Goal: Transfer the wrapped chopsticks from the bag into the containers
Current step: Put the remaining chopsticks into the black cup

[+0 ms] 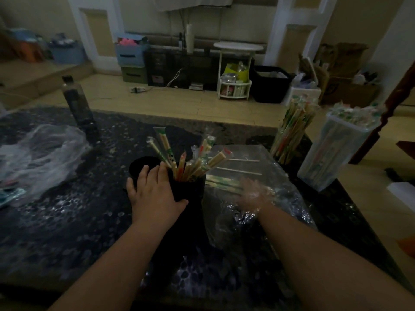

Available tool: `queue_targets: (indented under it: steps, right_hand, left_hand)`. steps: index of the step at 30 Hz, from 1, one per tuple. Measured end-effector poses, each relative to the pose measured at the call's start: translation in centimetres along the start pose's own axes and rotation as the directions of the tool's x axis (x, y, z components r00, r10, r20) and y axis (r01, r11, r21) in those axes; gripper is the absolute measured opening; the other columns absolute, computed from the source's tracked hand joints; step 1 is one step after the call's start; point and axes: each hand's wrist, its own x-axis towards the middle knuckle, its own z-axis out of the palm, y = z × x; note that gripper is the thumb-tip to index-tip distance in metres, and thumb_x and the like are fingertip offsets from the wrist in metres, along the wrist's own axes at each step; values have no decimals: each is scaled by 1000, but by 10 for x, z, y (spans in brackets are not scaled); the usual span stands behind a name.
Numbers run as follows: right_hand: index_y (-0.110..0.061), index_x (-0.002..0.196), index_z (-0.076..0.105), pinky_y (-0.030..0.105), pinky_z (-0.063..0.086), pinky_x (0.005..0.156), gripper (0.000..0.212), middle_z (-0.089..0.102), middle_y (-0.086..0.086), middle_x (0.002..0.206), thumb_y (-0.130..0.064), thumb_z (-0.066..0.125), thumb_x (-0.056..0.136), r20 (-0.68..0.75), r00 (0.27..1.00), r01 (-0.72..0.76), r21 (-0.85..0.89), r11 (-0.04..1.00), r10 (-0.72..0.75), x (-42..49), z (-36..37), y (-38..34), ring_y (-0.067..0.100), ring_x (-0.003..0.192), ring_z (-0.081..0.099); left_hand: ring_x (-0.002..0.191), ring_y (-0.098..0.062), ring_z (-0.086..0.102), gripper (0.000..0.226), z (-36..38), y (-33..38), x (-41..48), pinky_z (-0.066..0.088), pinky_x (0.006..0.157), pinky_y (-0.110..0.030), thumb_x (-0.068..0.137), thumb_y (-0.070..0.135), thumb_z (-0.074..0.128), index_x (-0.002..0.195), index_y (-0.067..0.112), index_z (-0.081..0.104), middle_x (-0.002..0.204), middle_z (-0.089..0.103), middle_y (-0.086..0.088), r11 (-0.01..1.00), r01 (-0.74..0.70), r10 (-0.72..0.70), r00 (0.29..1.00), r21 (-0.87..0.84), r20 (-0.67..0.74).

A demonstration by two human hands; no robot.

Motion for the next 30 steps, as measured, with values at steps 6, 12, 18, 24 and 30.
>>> queue_targets:
  steps: [6,12,18,24,30]
  right_hand:
    - [-21,149,36,48,27,115,60,35,7,153,-43,52,95,-216,976,38,61,997,-24,29,8,9,29,142,32]
    - [-13,142,42,41,34,109,81,46,13,144,-65,57,83,-135,987,89,21,996,-85,32,-19,-12,32,132,43]
    - [-6,145,41,28,32,111,50,38,19,151,-31,42,102,-211,969,158,144,977,-126,10,9,-12,39,139,35]
    - [-27,132,56,42,37,106,77,56,1,136,-60,7,82,-345,918,209,-1,978,-196,-12,21,5,28,125,50]
    - [-34,119,63,38,42,90,26,59,2,122,-36,50,97,-427,894,122,-62,991,-137,-46,24,7,28,111,54]
  left_hand:
    - [149,-18,-2,105,2,-1,2,-1,119,-50,75,64,66,153,21,11,160,16,3,1000,3,-3,1000,-6,-4]
    - [149,-19,-1,106,7,0,9,-2,120,-49,74,65,67,154,20,13,160,19,2,1000,-3,3,999,1,-33]
    - [149,-22,3,100,15,4,11,-1,118,-49,72,53,75,150,18,23,158,23,-2,998,16,-22,996,-64,-89]
    - [88,-29,41,34,19,24,-19,33,74,-40,56,18,63,85,15,48,89,49,-7,964,-189,81,877,-185,-474]
    - [88,-23,59,31,24,46,-30,43,67,-30,90,51,55,90,20,50,87,53,4,932,-54,142,964,-359,225]
